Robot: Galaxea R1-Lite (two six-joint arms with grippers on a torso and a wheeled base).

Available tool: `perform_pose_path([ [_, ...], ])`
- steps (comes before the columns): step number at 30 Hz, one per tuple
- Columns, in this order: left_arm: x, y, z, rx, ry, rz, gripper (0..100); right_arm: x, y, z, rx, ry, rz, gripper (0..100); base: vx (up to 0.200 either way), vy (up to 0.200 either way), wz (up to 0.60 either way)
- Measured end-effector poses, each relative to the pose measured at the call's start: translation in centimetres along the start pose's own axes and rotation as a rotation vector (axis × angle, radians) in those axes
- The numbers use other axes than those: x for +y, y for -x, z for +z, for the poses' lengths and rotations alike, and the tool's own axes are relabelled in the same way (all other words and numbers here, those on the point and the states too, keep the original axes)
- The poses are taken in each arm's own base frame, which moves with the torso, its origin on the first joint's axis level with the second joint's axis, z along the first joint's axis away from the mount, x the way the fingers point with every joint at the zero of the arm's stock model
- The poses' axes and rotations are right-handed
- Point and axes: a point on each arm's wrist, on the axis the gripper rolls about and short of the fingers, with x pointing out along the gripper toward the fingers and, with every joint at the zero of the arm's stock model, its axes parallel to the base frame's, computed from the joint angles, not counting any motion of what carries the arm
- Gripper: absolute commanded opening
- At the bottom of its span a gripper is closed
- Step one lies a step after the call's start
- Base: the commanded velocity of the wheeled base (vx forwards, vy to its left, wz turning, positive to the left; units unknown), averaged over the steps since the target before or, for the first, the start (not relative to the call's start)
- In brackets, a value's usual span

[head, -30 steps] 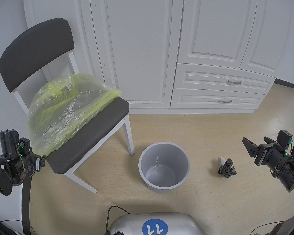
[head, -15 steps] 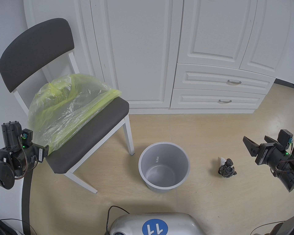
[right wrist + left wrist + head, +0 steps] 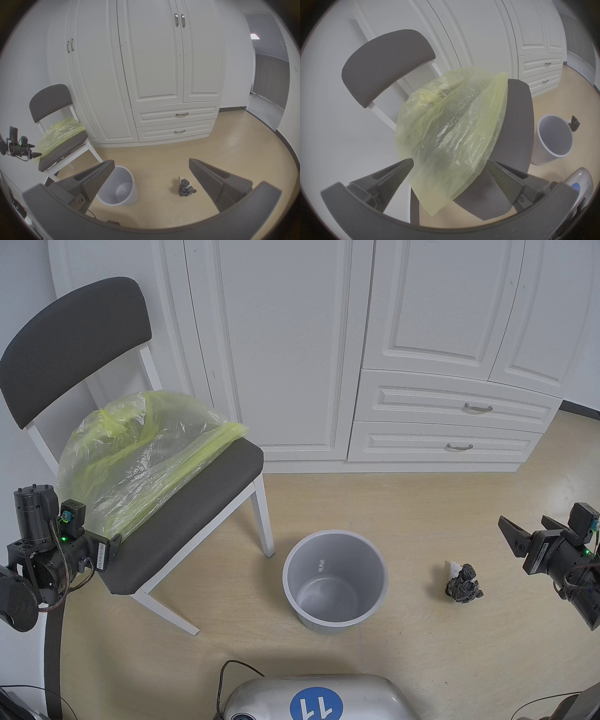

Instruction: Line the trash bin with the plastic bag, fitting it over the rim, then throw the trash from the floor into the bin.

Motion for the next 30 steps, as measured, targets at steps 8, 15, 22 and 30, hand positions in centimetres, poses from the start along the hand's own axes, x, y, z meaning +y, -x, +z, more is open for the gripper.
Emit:
perform_pose_path([
  [8,-0.3,-1.6,0.1,-0.03,0.014,0.023,100,-0.3,-0.1,0.1,0.0,-0.003,-0.007,100,0.0,0.0,0.0],
  [15,0.3,-2.5,0.2,-0.034,0.027,0.056,100,-0.4,-0.1,0.1,-0.001,-0.003,-0.01,100,0.0,0.0,0.0],
  [22,2.4,-2.6,1.5,-0.076,0.062,0.125,100,-0.4,-0.1,0.2,-0.005,-0.005,-0.01,100,0.0,0.0,0.0],
  [30,4.6,-1.5,3.5,-0.111,0.086,0.173,100,-0.4,-0.1,0.2,-0.008,-0.006,-0.01,100,0.0,0.0,0.0],
])
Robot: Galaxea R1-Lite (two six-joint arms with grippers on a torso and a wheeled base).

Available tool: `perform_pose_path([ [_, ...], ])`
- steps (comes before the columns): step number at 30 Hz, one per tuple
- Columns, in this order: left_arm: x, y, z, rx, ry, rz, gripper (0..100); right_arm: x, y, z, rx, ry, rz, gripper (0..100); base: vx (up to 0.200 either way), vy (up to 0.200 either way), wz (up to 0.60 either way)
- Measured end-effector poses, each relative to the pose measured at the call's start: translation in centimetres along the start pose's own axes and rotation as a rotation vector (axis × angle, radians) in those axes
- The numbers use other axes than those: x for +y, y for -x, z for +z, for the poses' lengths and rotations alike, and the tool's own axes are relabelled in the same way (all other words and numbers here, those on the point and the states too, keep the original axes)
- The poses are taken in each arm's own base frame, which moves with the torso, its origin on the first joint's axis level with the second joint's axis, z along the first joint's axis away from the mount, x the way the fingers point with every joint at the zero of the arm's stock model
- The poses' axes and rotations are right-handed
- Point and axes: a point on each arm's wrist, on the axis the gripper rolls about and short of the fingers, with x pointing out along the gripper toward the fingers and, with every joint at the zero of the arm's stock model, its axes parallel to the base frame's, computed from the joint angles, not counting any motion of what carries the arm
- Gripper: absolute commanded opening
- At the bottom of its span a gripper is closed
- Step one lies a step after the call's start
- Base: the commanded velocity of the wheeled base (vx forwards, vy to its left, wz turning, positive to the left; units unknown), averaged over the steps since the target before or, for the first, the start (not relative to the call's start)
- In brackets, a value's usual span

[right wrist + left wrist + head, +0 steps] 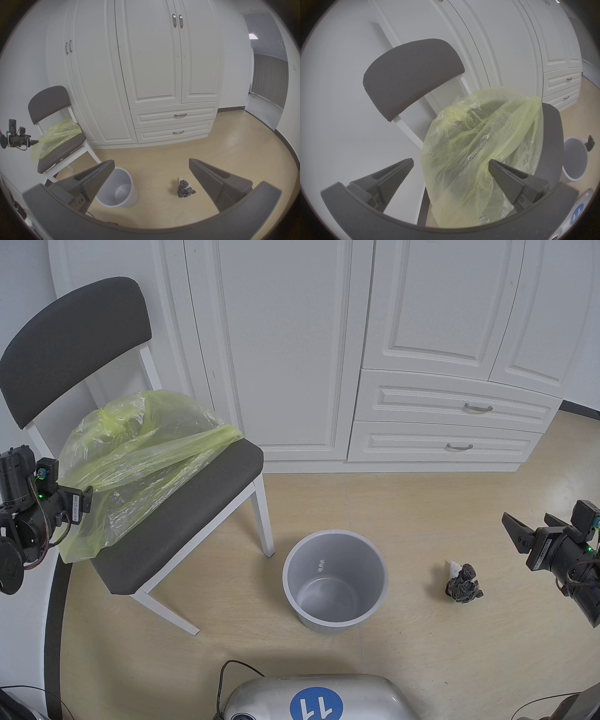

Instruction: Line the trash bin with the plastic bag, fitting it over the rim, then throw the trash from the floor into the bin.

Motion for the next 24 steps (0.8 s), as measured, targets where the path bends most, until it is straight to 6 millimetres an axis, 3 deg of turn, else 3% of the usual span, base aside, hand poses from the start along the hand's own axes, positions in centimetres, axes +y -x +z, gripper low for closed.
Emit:
perform_pose_path([
  [6,-0.6,1.3,-0.1,0.005,0.005,-0.041,100,0.0,0.1,0.1,-0.005,-0.002,0.001,100,0.0,0.0,0.0],
  [14,-3.7,3.2,-1.6,0.037,-0.024,-0.165,100,-0.1,0.2,0.3,-0.015,-0.005,0.003,100,0.0,0.0,0.0],
  [24,-5.1,3.5,-2.1,0.077,-0.08,-0.114,100,-0.1,0.5,0.6,-0.029,-0.01,0.005,100,0.0,0.0,0.0],
])
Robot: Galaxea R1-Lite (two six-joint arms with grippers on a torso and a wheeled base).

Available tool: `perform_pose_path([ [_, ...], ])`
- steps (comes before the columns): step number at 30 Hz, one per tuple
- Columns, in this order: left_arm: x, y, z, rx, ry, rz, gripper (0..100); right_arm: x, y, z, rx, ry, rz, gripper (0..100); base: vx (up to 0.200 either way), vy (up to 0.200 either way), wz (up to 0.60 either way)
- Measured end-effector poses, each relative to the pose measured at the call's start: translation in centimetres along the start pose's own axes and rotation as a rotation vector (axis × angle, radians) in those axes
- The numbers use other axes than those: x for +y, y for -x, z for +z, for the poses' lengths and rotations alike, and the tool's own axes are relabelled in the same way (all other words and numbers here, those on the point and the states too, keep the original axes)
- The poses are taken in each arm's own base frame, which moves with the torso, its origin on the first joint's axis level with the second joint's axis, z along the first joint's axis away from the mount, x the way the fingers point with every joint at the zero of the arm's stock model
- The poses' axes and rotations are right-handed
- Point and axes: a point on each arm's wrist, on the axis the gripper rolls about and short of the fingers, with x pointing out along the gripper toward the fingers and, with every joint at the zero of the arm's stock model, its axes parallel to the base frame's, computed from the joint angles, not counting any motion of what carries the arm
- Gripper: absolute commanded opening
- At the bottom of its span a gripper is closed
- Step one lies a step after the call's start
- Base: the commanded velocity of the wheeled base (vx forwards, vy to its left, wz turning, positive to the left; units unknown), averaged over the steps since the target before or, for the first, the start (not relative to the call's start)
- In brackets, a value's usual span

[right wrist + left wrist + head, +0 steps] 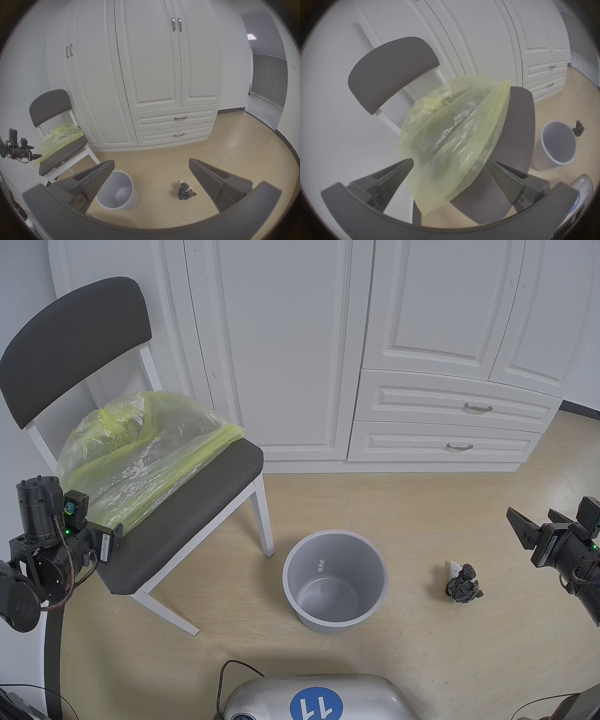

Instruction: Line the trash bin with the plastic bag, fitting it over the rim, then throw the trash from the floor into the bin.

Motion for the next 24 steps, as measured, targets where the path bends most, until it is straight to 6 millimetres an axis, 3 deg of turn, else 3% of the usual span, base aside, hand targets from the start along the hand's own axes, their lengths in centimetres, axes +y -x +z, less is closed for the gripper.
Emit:
perform_pose_path([
  [24,0.4,-1.0,-1.8,0.109,-0.116,0.084,100,-0.1,0.2,0.1,-0.004,0.012,0.001,100,0.0,0.0,0.0],
])
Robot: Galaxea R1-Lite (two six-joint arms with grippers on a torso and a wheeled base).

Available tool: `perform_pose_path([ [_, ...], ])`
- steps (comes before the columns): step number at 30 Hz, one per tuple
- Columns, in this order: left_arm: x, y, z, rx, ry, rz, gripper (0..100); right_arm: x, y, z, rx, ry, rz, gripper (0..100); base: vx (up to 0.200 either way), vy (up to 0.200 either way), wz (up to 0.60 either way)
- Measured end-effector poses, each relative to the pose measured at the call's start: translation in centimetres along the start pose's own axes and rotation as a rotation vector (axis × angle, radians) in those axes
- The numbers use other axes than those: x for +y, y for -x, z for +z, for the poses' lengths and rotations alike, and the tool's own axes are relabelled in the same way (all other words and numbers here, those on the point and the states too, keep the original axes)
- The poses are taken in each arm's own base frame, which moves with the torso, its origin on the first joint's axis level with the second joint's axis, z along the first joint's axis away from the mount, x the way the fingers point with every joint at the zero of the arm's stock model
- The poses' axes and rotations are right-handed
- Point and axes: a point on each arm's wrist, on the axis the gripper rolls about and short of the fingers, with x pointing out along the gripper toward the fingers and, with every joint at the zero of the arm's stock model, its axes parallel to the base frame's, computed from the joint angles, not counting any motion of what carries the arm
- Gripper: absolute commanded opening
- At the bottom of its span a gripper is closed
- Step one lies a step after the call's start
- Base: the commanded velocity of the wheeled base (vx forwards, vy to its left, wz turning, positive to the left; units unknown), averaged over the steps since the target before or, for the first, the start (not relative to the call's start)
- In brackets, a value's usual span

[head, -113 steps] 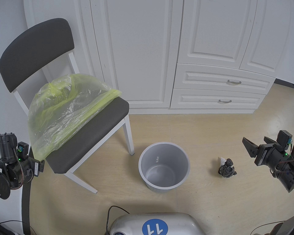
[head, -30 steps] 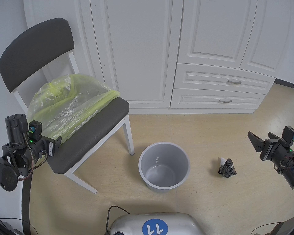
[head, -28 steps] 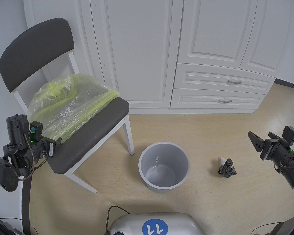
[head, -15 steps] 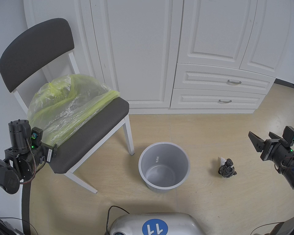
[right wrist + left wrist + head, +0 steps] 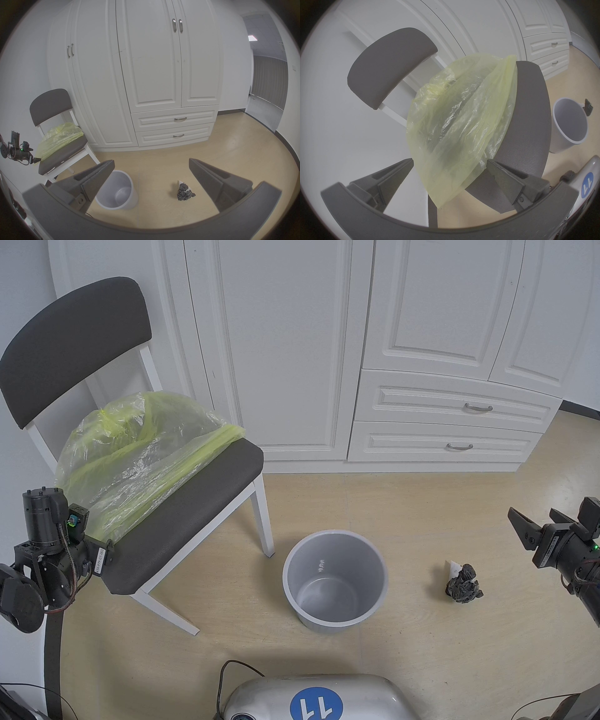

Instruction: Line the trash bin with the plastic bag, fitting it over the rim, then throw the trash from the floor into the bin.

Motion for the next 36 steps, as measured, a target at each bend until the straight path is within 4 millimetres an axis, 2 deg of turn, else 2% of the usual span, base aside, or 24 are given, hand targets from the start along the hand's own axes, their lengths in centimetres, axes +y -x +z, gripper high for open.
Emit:
perform_pose_path([
  [11,0.3,-1.2,-0.4,0.041,-0.019,0.051,100,0.0,0.1,0.1,-0.005,-0.002,0.001,100,0.0,0.0,0.0],
  [24,1.8,-3.1,0.8,-0.055,0.027,0.171,100,-0.2,0.1,0.2,-0.01,-0.005,-0.001,100,0.0,0.0,0.0],
  [28,2.3,-2.9,1.2,-0.082,0.043,0.189,100,-0.2,0.1,0.2,-0.01,-0.005,-0.001,100,0.0,0.0,0.0],
  [36,3.4,-1.0,2.1,-0.15,0.074,0.209,100,-0.3,0.1,0.3,-0.016,-0.007,-0.008,100,0.0,0.0,0.0],
])
